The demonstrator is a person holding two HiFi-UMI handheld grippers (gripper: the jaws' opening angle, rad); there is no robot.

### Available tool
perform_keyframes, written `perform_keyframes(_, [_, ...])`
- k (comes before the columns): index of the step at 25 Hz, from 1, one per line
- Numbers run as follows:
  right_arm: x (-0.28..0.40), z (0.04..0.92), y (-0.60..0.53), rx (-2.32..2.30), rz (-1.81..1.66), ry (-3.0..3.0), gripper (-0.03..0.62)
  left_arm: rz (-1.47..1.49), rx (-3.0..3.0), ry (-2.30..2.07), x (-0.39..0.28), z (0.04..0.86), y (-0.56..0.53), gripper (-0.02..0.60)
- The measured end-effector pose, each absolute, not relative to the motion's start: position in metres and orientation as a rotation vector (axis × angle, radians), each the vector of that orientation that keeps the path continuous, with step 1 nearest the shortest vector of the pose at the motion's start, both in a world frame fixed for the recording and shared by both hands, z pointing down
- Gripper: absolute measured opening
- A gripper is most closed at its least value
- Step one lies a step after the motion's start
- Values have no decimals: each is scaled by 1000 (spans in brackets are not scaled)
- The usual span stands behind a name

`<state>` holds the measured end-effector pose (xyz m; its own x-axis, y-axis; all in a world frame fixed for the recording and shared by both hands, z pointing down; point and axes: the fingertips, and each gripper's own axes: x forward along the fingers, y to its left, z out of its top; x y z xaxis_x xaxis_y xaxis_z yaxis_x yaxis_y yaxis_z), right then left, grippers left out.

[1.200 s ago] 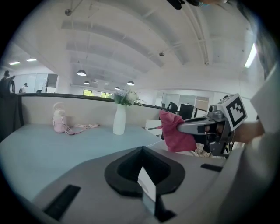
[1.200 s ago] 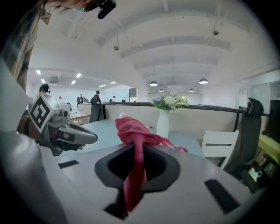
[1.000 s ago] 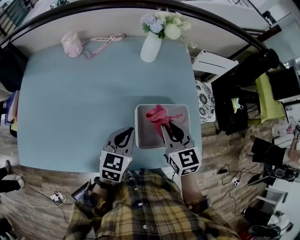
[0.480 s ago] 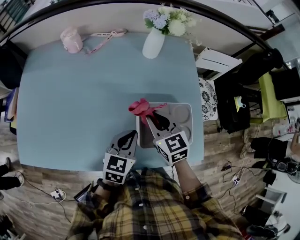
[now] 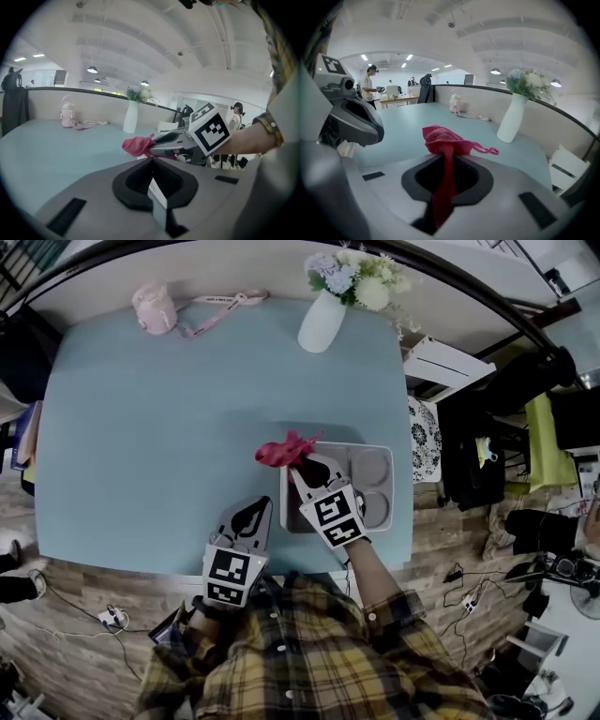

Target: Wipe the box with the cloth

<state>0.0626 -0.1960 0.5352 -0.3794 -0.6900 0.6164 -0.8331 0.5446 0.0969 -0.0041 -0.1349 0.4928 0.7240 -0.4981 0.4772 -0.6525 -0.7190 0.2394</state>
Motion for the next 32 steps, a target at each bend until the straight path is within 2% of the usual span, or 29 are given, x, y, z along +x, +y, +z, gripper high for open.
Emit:
perform_keyframes(14, [77, 545, -195, 1098, 73, -1985, 46, 536, 2530, -949, -12, 489, -140, -6])
perform_keyframes(32, [185, 537, -174, 1310, 144, -1813, 46, 531, 2560, -939, -1, 482, -134, -6])
